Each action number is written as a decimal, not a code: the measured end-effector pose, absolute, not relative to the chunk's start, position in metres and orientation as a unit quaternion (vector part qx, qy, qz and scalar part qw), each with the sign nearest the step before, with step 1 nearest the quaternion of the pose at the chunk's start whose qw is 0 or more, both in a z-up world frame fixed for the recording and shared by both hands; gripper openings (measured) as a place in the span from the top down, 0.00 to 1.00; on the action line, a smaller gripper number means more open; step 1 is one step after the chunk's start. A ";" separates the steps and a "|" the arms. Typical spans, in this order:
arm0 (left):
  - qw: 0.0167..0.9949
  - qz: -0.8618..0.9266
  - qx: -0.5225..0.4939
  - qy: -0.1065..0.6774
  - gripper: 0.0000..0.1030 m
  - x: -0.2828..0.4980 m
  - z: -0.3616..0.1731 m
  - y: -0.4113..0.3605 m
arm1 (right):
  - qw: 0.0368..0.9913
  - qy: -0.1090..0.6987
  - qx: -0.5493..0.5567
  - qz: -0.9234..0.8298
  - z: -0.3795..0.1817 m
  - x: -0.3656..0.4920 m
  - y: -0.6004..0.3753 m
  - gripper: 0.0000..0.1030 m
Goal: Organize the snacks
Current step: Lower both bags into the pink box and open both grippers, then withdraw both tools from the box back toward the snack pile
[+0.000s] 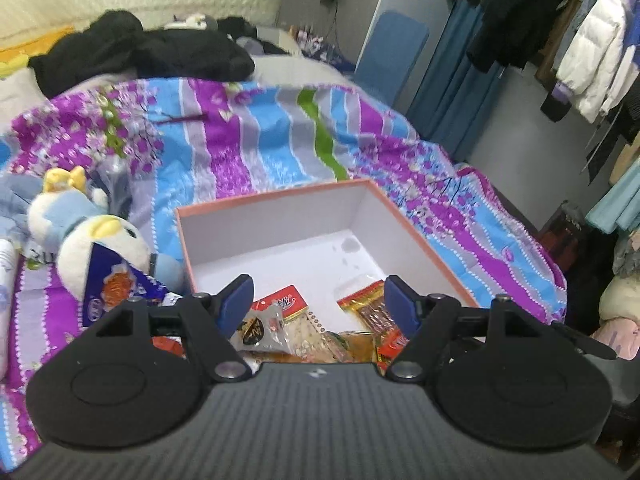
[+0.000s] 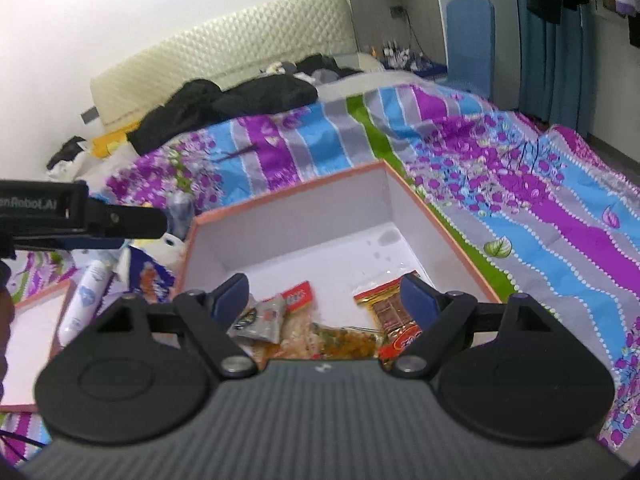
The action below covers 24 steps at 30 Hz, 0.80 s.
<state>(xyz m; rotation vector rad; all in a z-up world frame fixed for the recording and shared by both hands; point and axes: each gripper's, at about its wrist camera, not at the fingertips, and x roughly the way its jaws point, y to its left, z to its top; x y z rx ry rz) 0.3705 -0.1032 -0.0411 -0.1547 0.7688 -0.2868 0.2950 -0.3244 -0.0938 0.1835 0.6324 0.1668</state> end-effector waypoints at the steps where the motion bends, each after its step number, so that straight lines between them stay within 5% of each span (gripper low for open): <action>1: 0.916 -0.138 -0.075 0.369 0.26 0.360 -0.035 -0.100 | 0.944 0.306 0.089 0.084 -0.089 0.289 -0.323 0.18; 14: 0.946 -0.113 -0.047 0.301 0.26 0.223 0.034 -0.065 | 0.960 0.247 0.075 0.112 -0.031 0.181 -0.298 0.18; 24: 0.954 -0.067 -0.087 0.281 0.26 0.130 0.016 -0.035 | 0.961 0.221 0.070 0.151 -0.036 0.126 -0.260 0.19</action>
